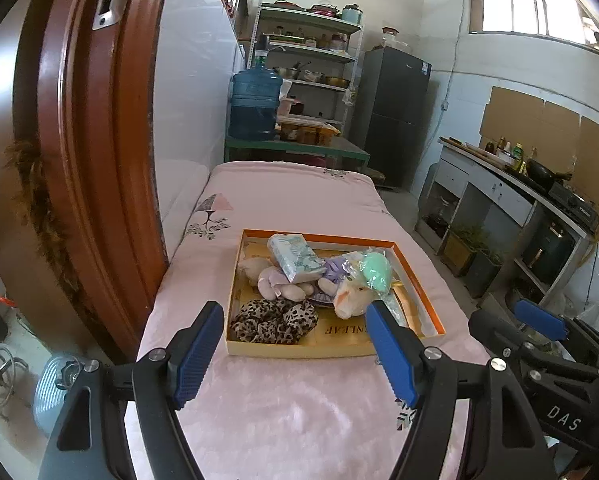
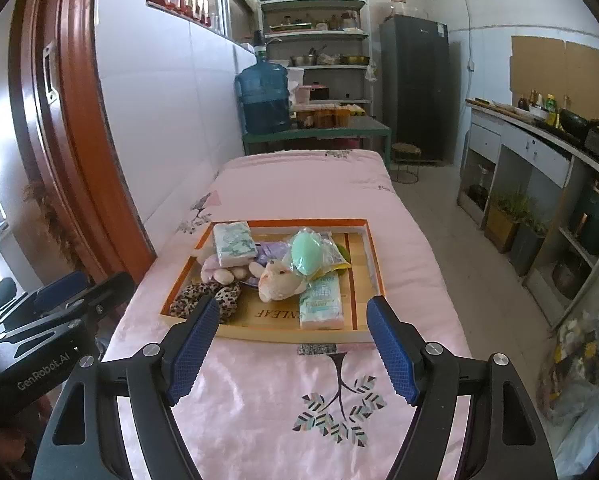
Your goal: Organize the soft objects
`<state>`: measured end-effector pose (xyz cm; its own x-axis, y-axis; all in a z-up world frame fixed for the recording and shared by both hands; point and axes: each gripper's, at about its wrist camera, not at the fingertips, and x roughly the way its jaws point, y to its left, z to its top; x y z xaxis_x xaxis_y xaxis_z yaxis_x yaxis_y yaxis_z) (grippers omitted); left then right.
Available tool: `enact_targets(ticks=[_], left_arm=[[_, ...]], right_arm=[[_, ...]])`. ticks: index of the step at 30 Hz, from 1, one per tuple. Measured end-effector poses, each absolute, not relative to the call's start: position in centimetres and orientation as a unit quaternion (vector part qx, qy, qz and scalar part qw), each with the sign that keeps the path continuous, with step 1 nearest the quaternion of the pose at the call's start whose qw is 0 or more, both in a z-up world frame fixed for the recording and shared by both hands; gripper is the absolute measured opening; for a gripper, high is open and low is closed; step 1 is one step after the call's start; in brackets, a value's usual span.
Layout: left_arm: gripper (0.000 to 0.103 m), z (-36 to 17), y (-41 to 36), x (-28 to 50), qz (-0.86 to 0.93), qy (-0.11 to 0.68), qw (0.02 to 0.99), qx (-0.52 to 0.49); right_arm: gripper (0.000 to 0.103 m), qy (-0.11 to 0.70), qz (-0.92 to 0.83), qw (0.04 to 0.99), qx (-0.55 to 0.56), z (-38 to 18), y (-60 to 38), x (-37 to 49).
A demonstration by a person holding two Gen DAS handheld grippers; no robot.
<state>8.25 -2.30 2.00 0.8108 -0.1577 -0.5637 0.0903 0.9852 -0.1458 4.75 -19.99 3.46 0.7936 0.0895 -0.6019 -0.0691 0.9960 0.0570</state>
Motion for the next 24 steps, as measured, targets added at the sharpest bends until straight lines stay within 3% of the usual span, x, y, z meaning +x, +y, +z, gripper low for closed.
enact_targets(ticks=[24], left_arm=[[0.073, 3.5, -2.4, 3.0, -0.024, 0.265, 0.962, -0.058]], right_arm=[[0.077, 0.272, 0.030, 0.962, -0.007, 6.0, -19.5, -0.4]])
